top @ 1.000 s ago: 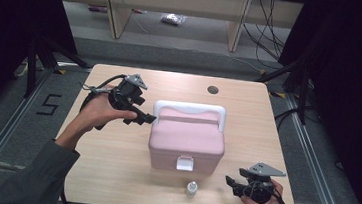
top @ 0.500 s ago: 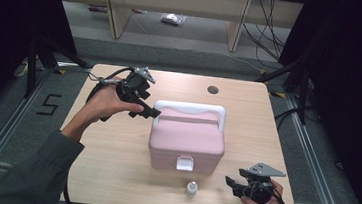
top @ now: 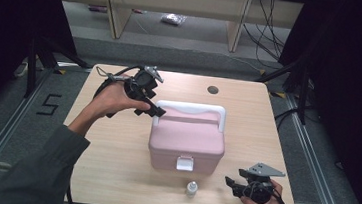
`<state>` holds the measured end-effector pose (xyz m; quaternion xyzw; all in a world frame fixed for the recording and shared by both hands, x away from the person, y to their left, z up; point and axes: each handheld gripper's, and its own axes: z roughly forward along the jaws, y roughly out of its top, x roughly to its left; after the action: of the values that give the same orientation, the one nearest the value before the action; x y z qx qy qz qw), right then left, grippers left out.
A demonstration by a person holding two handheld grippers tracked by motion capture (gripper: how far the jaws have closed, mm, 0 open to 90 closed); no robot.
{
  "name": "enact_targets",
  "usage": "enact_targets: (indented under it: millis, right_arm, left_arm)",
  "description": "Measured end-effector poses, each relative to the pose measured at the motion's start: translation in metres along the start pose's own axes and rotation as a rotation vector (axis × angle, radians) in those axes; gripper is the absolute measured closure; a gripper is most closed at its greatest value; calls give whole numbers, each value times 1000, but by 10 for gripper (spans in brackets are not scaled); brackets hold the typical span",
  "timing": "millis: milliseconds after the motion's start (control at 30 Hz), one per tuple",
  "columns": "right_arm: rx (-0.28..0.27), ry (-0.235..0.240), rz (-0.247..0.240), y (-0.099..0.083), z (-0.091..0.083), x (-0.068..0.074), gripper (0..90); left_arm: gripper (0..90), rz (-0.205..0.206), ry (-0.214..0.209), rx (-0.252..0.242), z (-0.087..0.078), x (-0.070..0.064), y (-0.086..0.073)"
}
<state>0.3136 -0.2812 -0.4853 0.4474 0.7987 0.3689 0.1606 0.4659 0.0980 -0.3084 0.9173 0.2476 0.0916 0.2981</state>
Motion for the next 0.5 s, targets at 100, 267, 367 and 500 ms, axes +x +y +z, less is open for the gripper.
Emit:
enact_targets:
  millis: [100,267,367,500]
  right_arm:
    - [3,14,39,-1,1,1,386]
    - [-3,11,35,-3,2,-2,386]
    - [-4,12,22,-3,3,-5,386]
    - [-3,23,31,-3,2,-6,386]
  left_arm:
    - [258,12,-8,12,3,0,3]
    - [270,23,-7,28,6,1,8]
    - [289,48,-14,58,6,1,12]
    - [302,66,-32,63,12,-1,18]
